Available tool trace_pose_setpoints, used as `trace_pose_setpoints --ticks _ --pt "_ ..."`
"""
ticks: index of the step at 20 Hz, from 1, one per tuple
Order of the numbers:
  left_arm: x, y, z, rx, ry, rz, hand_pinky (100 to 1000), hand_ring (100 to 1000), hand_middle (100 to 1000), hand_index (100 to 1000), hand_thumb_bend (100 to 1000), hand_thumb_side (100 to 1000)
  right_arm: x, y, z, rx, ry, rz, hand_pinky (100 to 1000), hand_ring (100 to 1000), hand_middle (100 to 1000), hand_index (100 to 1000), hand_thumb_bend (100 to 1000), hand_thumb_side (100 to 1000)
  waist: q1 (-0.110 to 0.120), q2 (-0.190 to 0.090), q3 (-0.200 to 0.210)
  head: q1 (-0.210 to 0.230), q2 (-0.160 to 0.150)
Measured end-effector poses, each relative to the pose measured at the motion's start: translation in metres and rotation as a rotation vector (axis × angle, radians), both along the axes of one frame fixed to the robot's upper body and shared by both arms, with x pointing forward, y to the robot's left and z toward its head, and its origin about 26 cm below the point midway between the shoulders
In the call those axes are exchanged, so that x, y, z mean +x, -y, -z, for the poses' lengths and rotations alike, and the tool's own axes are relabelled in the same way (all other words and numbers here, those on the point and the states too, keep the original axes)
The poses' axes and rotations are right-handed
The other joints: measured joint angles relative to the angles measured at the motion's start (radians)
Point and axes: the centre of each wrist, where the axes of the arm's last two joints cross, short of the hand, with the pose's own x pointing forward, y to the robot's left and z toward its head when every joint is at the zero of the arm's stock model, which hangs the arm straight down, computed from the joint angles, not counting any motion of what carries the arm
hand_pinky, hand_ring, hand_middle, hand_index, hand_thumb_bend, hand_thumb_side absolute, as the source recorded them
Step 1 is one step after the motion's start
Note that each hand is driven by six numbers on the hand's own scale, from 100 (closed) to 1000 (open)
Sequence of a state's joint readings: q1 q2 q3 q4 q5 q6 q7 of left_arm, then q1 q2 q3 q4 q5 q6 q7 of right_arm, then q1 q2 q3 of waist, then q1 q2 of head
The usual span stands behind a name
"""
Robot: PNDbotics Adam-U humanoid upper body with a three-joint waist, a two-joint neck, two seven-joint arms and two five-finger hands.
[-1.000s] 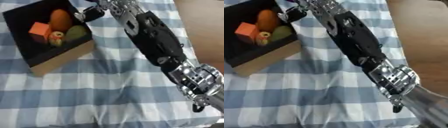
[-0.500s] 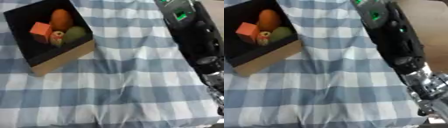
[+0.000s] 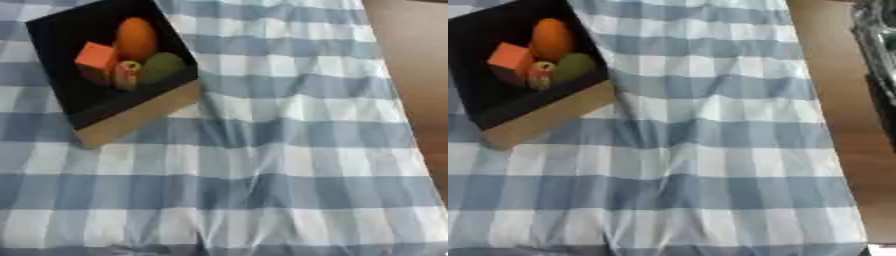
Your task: Pick up objects on the table and place them in the box.
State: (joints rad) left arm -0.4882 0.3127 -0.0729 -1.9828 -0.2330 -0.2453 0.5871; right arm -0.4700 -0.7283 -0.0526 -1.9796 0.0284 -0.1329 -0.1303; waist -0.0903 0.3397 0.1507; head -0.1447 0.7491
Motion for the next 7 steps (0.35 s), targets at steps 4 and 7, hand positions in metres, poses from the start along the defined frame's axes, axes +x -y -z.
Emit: trace_pose_setpoints --ticks 4,7 --pt "0.000 -0.004 0.001 -0.009 -0.003 -0.024 749 885 744 796 567 620 -0.006 0.022 0.028 0.044 -0.004 0.024 874 761 754 938 100 550 0.008 0.000 -0.012 0.015 -0.004" --pt "0.000 -0.007 0.003 -0.017 -0.007 -0.040 749 887 745 796 566 622 -0.008 0.028 0.041 0.080 0.019 0.008 875 758 752 937 100 549 0.021 0.000 -0.018 0.024 -0.004"
